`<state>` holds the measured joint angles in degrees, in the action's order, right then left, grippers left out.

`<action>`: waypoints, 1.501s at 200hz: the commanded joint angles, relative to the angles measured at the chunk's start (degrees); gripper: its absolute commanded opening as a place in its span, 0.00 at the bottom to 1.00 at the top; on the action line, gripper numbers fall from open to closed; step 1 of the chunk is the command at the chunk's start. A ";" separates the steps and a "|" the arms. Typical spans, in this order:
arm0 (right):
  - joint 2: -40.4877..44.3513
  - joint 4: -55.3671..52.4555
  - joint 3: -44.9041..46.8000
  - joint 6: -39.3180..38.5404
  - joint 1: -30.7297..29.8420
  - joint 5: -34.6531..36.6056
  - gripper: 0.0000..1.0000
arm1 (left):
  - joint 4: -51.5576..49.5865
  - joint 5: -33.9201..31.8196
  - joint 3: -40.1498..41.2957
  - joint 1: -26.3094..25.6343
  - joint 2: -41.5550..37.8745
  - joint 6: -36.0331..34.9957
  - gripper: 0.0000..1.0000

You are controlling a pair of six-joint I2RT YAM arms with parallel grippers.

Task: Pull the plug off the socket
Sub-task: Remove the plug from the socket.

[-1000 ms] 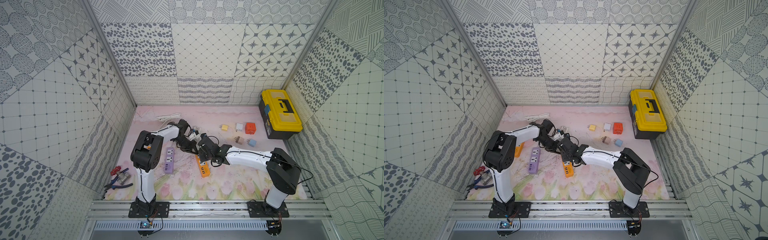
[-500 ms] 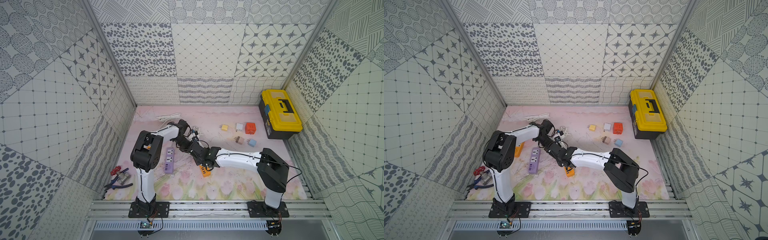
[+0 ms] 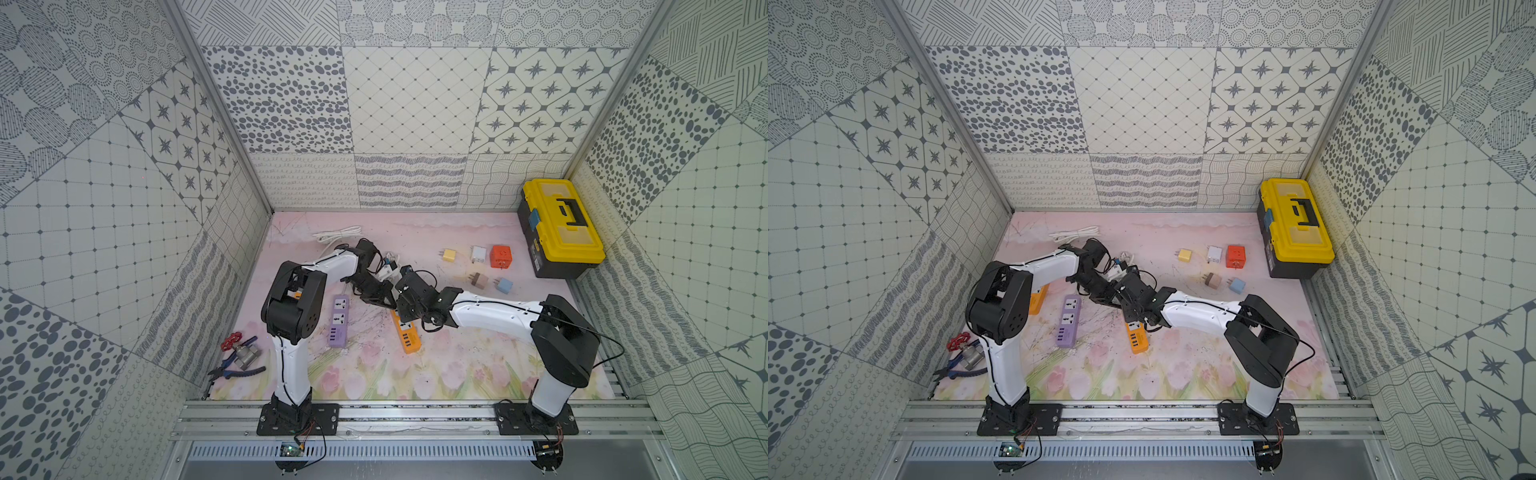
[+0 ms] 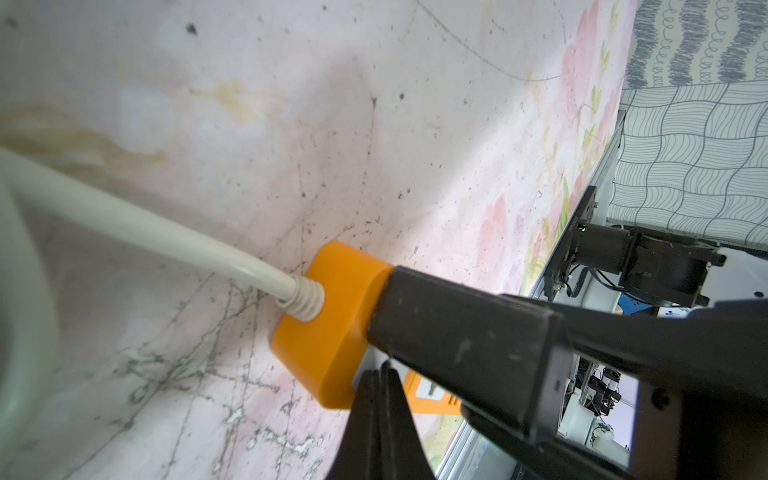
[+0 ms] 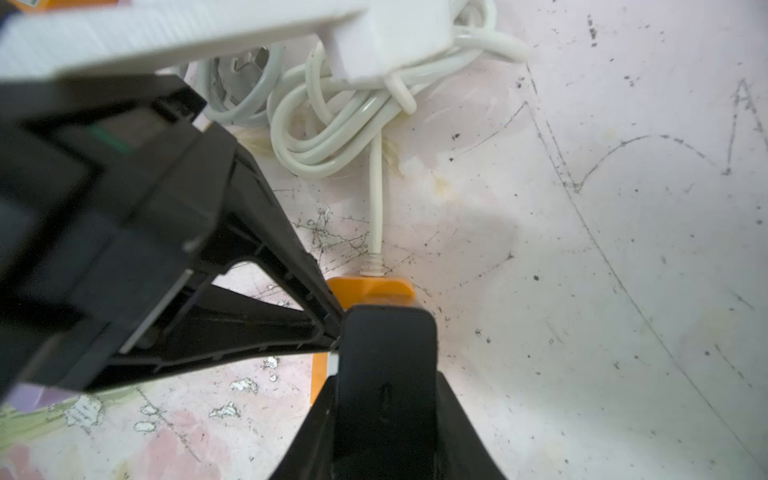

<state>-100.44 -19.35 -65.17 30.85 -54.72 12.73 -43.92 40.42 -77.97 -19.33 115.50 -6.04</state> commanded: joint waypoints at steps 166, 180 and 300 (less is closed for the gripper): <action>3.27 8.32 -0.81 1.86 -0.41 -3.69 0.12 | -0.12 -3.89 -0.18 0.00 0.97 -1.14 0.00; 2.36 6.26 -2.13 -0.10 -2.06 0.31 0.11 | -0.18 -3.86 -0.18 0.00 0.90 -1.16 0.00; 0.50 8.01 -1.75 3.84 -1.80 4.27 0.10 | -1.72 0.45 -0.55 0.25 0.01 -2.93 0.00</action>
<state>-103.70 -23.70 -69.36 28.58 -58.92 22.00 -45.30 40.32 -78.04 -19.29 115.63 -6.22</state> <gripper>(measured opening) 0.336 0.049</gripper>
